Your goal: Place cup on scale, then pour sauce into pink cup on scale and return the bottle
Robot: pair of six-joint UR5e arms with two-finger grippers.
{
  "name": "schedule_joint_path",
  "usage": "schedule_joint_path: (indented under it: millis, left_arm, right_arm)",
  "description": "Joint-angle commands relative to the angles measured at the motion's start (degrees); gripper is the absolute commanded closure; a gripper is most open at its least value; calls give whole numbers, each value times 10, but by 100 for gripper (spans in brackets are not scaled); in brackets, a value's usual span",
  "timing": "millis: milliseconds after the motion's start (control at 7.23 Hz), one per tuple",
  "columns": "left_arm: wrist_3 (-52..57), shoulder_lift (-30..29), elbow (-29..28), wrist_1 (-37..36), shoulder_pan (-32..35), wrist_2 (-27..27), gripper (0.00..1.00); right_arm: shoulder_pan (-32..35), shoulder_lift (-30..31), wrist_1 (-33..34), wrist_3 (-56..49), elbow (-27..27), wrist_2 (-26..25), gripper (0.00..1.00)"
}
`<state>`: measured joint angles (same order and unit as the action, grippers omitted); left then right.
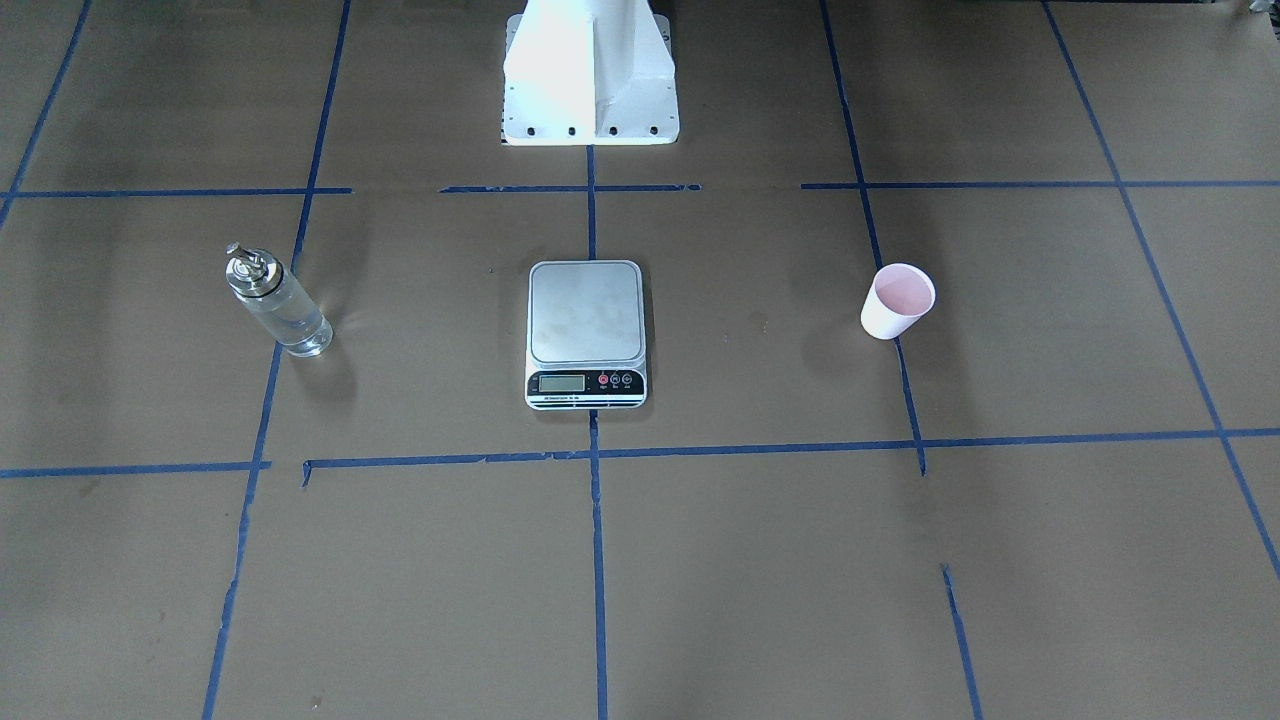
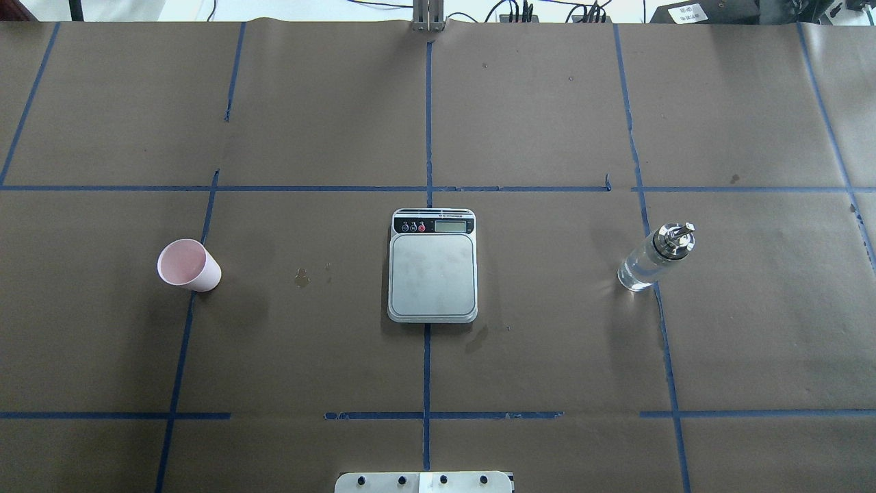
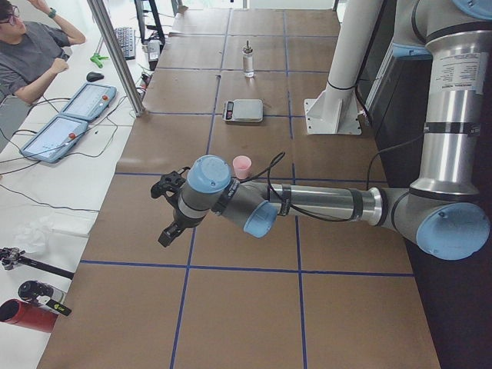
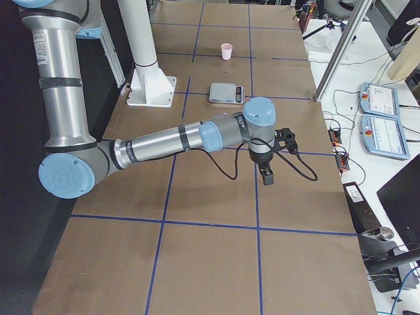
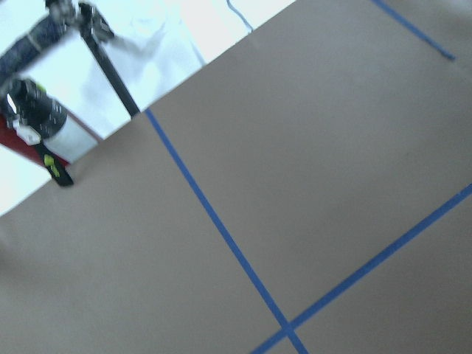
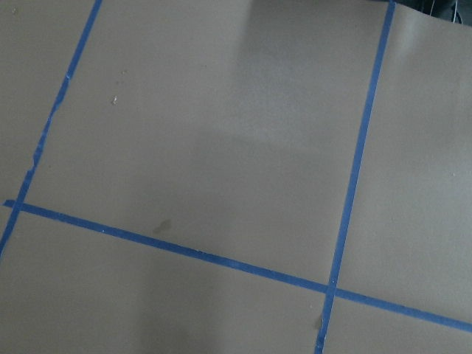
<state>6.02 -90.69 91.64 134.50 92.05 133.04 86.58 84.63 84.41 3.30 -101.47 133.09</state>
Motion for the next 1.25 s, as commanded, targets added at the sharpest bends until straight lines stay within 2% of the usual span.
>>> schedule_joint_path:
  millis: [0,138,415,553,692,830,1107]
  left_arm:
    - [-96,-3,-11,72,-2,1,0]
    - [-109,0,-8,111,-7,2,0]
    - [-279,1,3,126,-79,37,0]
    - [-353,13,37,133,-114,31,0]
    - [-407,31,72,132,-161,-9,0]
    - [-473,44,97,132,-227,-74,0]
    - [-607,45,103,130,-360,-204,2]
  right_arm:
    - [0,-2,-21,17,5,13,0]
    - [-1,-3,-23,16,0,25,0]
    - [-4,2,-46,29,3,25,0]
    - [-4,2,-47,42,2,25,0]
    - [-8,3,-47,51,2,24,0]
    - [-15,3,-49,83,1,24,0]
    - [-54,2,-51,129,-2,-10,0]
